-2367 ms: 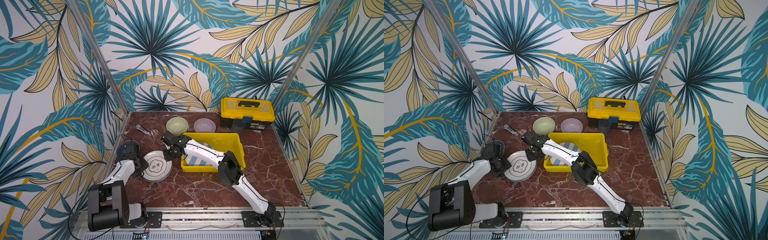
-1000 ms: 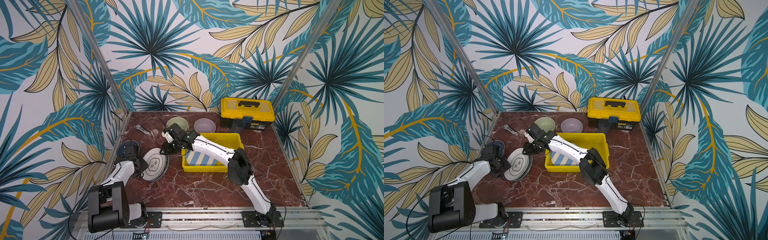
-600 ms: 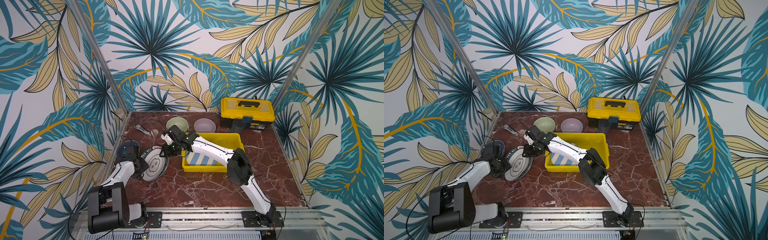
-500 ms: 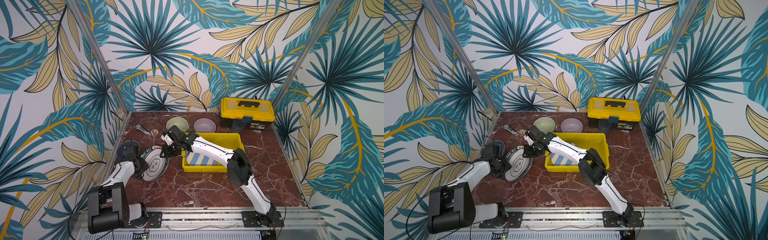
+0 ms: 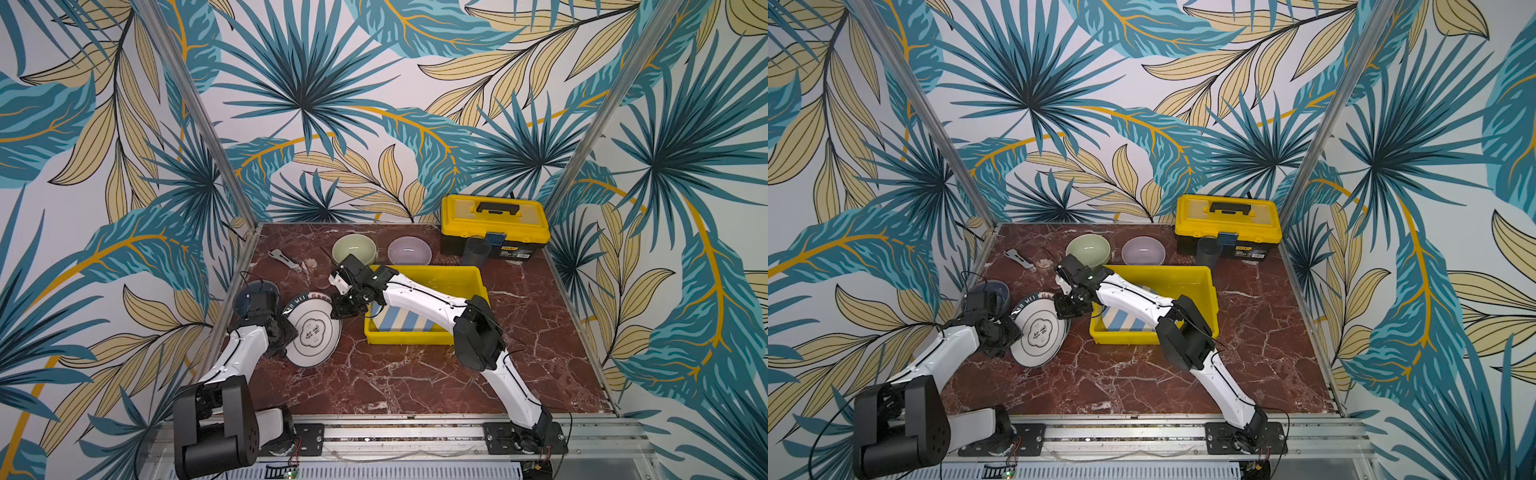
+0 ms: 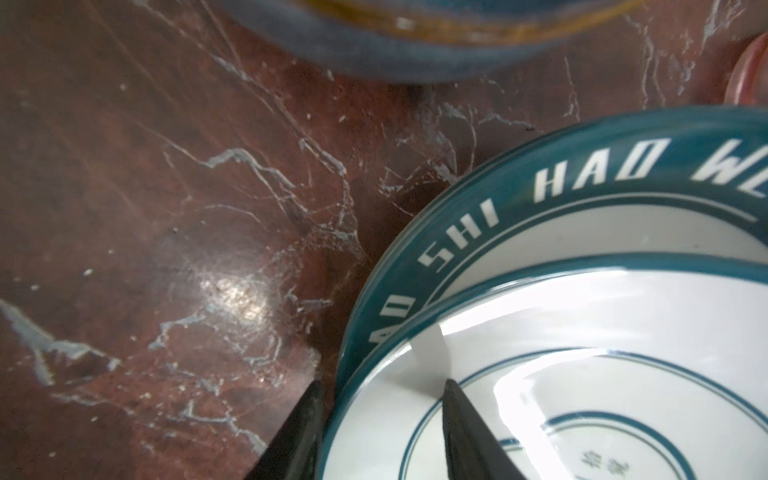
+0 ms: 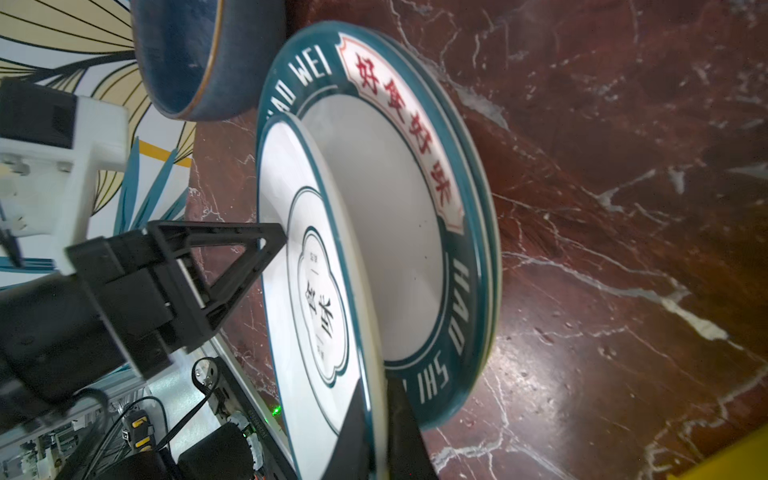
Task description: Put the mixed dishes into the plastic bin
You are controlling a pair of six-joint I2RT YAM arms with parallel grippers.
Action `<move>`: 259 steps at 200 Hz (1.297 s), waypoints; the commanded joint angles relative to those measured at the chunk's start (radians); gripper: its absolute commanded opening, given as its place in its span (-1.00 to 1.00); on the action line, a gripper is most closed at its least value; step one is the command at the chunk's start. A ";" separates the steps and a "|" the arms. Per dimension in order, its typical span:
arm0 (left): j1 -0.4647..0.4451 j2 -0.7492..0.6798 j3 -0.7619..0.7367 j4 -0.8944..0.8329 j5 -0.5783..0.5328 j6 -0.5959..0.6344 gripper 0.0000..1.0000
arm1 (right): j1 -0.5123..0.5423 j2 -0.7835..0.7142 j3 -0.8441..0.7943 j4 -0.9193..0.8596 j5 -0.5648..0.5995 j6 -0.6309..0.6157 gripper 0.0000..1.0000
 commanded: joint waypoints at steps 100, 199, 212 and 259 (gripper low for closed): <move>-0.009 -0.123 0.079 -0.115 0.094 0.020 0.19 | -0.069 -0.278 -0.253 0.237 -0.127 -0.003 -1.00; -0.012 -0.156 0.131 -0.127 0.181 0.104 0.22 | -0.311 -0.660 -0.578 0.271 -0.029 -0.032 -1.00; -0.022 -0.158 0.140 -0.131 0.176 0.116 0.22 | -0.343 -0.698 -0.626 0.278 -0.022 -0.028 -1.00; -0.118 -0.155 0.180 -0.142 0.135 0.128 0.22 | -0.436 -0.773 -0.779 0.328 -0.004 -0.003 -1.00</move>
